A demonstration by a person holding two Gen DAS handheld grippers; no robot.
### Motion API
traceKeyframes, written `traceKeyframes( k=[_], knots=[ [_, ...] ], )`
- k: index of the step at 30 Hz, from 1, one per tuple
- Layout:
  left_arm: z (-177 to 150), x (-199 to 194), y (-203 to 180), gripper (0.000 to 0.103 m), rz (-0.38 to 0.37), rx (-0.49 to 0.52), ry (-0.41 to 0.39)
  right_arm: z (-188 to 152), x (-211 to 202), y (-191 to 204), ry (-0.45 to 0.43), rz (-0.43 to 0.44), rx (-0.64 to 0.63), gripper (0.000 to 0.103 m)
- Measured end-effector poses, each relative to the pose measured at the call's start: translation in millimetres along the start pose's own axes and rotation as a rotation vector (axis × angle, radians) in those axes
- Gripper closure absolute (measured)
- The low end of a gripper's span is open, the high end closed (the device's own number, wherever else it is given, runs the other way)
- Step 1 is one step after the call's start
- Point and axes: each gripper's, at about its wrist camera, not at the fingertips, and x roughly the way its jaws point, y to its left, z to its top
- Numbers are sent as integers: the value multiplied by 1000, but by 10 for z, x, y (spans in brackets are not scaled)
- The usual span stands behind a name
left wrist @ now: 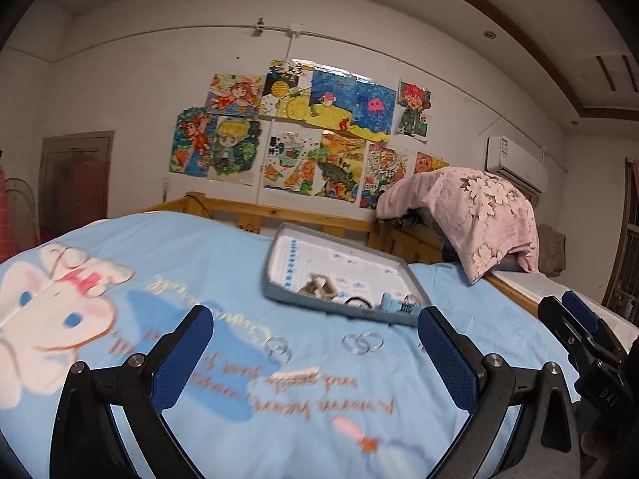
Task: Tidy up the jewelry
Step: 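Withdraw both open tools from the tray back over the bed, then move the left tool toward the white hair clip while the right tool approaches the red beaded bracelet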
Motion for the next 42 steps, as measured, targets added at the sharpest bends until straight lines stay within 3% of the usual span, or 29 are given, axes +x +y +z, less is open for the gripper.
traceKeyframes(
  k=[8,14,25,34,42],
  knots=[
    [-357,-423,188,0,28,31,38,-298,-420,171,56,8,20,3],
    [-623,-532,278,0,40,23,99,-513,-658,269,120,-11,36,3],
    [-734,-448,280,0,53,18,136,-688,-607,229,220,-41,58,3],
    [-626,-291,262,0,58,45,168,-649,-538,219,228,-31,45,3],
    [-473,193,274,0,88,59,207,-391,-215,3,202,-40,1,3]
  ],
)
